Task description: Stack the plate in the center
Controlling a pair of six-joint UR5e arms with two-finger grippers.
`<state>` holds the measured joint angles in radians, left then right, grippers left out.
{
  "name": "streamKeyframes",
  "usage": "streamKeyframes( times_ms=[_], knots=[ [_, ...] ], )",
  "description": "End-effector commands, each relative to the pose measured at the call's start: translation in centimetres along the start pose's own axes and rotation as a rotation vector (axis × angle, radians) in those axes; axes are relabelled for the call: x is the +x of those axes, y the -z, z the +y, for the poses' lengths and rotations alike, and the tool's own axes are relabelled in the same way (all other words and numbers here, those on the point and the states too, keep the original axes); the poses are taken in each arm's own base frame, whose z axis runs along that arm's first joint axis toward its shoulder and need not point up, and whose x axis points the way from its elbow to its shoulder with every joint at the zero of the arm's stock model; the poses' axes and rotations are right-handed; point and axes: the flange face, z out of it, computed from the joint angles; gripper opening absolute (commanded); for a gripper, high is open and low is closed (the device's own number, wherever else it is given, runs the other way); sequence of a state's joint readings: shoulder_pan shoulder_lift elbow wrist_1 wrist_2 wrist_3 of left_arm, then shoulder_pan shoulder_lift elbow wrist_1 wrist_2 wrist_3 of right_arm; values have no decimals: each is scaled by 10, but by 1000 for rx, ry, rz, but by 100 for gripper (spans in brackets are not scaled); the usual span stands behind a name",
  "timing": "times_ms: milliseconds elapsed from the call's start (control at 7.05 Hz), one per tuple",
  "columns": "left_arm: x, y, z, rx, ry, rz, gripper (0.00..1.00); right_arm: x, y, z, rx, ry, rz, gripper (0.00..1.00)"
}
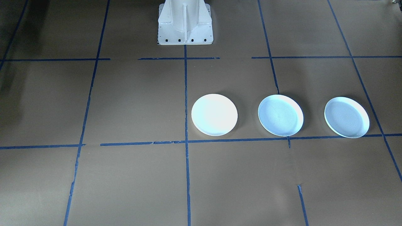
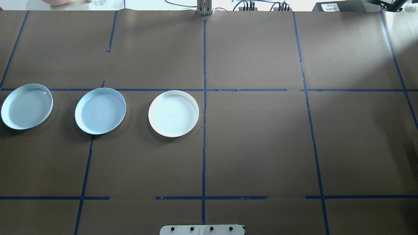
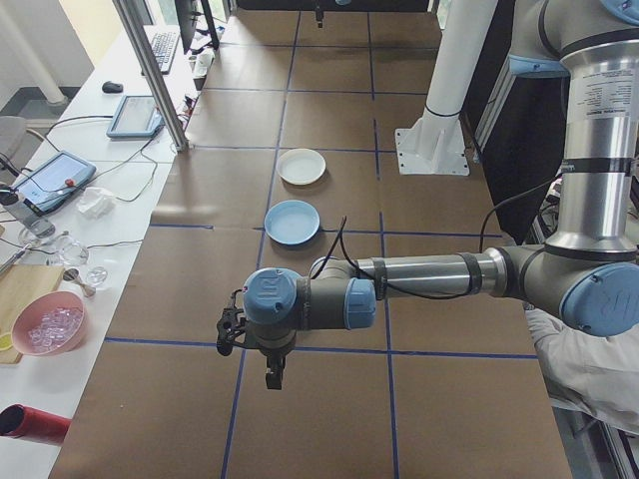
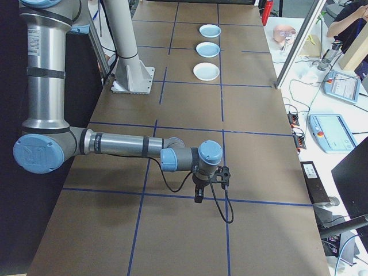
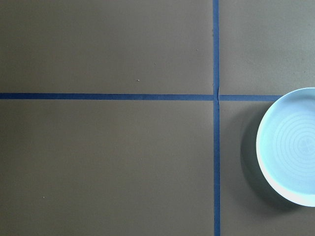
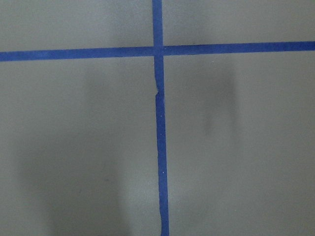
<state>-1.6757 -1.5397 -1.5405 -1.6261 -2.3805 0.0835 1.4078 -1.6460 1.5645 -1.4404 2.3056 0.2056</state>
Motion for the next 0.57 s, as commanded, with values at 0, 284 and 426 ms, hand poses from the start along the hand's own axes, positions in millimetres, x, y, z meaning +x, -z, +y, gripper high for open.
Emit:
streamKeyframes(
  times_ms=[0,284,426],
  knots=[
    [-17,-24,2,22,-44,0,100,0,0,0,0,0,0,100],
    [17,-57,-4,-6,-22,108,100,0,0,0,-1,1,0,100],
    [37,-75,-9,3,11,116,100,0,0,0,0,0,0,100]
  ],
)
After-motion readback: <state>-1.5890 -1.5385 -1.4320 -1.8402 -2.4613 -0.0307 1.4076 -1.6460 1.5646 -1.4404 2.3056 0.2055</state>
